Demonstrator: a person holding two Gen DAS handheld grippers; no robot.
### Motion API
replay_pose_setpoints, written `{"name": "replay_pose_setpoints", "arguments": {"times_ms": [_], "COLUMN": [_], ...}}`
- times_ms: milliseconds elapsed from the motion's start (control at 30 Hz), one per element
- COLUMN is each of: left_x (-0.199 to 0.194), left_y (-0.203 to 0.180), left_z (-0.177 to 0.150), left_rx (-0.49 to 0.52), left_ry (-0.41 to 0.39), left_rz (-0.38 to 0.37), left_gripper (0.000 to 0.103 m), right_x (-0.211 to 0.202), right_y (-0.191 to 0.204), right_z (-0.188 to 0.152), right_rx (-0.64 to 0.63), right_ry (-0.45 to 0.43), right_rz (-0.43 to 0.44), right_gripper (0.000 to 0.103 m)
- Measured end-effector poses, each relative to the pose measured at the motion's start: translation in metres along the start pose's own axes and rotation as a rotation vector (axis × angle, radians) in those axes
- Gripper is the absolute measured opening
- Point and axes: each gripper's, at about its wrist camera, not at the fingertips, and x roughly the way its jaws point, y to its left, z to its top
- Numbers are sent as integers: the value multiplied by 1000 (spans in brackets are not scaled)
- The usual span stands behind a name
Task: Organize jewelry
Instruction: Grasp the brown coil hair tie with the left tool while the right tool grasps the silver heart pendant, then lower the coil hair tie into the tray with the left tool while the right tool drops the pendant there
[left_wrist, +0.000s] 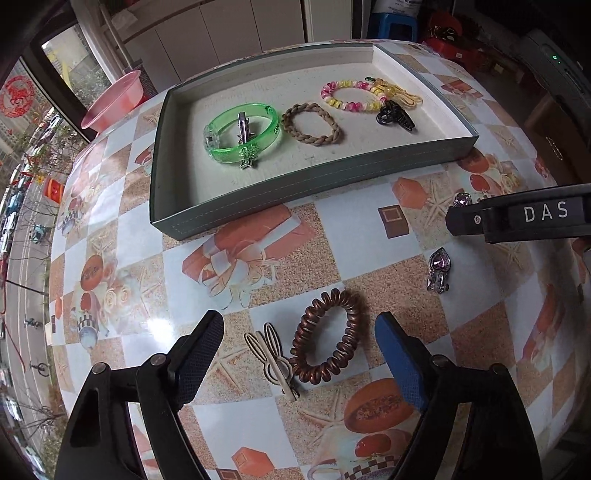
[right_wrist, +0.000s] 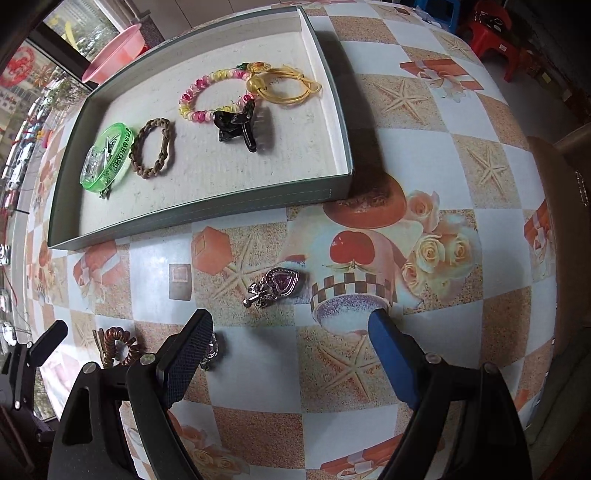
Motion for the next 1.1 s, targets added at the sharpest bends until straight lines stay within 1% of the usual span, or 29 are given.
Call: {"name": "replay_pose_setpoints", "arguments": {"times_ms": [33, 100, 133, 167, 200, 233, 267, 300, 333, 367, 400, 467, 533, 567, 600, 633, 700, 833, 900, 933, 1100], "left_x": [1, 4, 5, 6, 7, 8, 9, 12, 13, 15, 17, 17, 17, 17, 16, 14, 9, -4, -12, -15, -30], "left_y": [-2, -7, -10, -12, -14, -15, -17, -18, -19, -19, -21, -22, -20, -20, -18, -16, -11, 2, 9, 12, 32], "left_z": [0, 2, 2, 3, 3, 4, 4, 4, 4, 4, 4, 3, 3, 2, 3, 3, 3, 4, 3, 3, -1], "left_rx": [12, 36, 44, 51, 59, 64, 69, 71, 71, 74, 81, 79, 67, 60, 54, 42, 12, -50, -81, -99, -166], "left_ry": [-3, 4, 6, 5, 5, 7, 14, 23, 29, 32, 36, 28, 30, 28, 27, 26, 14, -7, -15, -18, -36], "left_rz": [-1, -7, -9, -6, -4, -4, -6, -9, -12, -9, -3, -8, -33, -41, -51, -64, -93, -143, -156, -163, -187], "left_gripper": [88, 82, 82, 82, 80, 72, 70, 65, 62, 59, 51, 50, 43, 43, 36, 36, 36, 36, 36, 36, 36], "right_x": [1, 4, 6, 8, 9, 10, 10, 10, 10, 10, 9, 10, 9, 4, 3, -2, -8, -18, -23, -29, -44], "right_y": [2, 6, 10, 13, 16, 18, 21, 25, 28, 30, 32, 33, 33, 23, 21, 13, -1, -14, -20, -31, -48], "right_z": [3, 8, 12, 14, 15, 16, 16, 16, 17, 18, 19, 21, 21, 9, 8, 5, 0, -6, -8, -14, -24], "right_rx": [0, -2, -5, -7, -14, -25, -35, -45, -54, -62, -66, -65, -67, -63, -55, -46, -24, -11, 2, 12, 43], "right_ry": [-3, -6, -6, -5, -8, -15, -20, -25, -32, -38, -42, -40, -42, -44, -45, -47, -43, -54, -59, -62, -71], "right_rz": [-2, -5, -8, -13, -34, -51, -67, -80, -95, -109, -113, -101, -91, -86, -75, -55, -20, 16, 51, 69, 131], "right_gripper": [88, 88, 84, 77, 76, 71, 69, 62, 50, 43, 32, 31, 31, 31, 29, 19, 19, 19, 19, 19, 19]}}
